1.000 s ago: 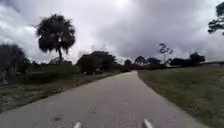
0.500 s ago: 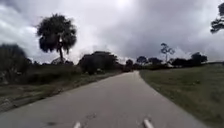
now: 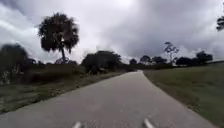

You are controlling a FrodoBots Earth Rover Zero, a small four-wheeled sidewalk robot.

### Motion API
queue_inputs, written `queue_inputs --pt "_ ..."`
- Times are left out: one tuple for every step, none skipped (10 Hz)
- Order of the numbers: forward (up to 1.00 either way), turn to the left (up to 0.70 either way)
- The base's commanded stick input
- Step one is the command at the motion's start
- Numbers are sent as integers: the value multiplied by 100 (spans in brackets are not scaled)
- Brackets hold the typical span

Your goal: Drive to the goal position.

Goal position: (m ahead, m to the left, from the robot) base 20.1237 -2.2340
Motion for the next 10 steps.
queue_inputs --pt "70 0" --pt "70 0" --pt "70 0" --pt "70 0" --pt "70 0" --pt "70 0" --pt "70 0" --pt "70 0" --pt "70 -1" --pt "70 -3"
